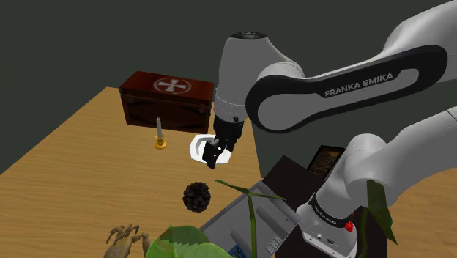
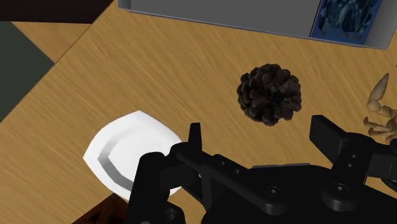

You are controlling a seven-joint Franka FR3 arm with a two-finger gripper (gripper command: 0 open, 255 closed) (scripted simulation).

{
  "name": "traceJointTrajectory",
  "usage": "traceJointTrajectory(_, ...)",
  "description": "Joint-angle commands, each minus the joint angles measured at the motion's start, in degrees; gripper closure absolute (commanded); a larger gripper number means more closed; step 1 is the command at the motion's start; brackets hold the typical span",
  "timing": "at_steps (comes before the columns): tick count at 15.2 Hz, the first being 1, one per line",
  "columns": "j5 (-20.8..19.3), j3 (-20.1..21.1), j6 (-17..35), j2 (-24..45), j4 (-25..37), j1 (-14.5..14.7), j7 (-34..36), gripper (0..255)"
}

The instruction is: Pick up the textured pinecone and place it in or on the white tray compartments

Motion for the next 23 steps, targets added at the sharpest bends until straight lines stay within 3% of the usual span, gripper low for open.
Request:
traceJointTrajectory(1,-0.4,2.6,3.9,4.0,0.3,0.0,2.6,0)
traceJointTrajectory(5,-3.9,7.6,10.4,12.9,2.3,-0.9,8.9,0)
traceJointTrajectory(13,-7.5,9.2,17.8,19.1,0.4,-1.9,12.0,0)
traceJointTrajectory(21,-7.5,9.2,17.8,19.0,0.4,-1.9,12.0,0)
traceJointTrajectory(22,-7.5,9.2,17.8,19.0,0.4,-1.9,12.0,255)
traceJointTrajectory(23,-7.5,9.2,17.8,19.0,0.4,-1.9,12.0,255)
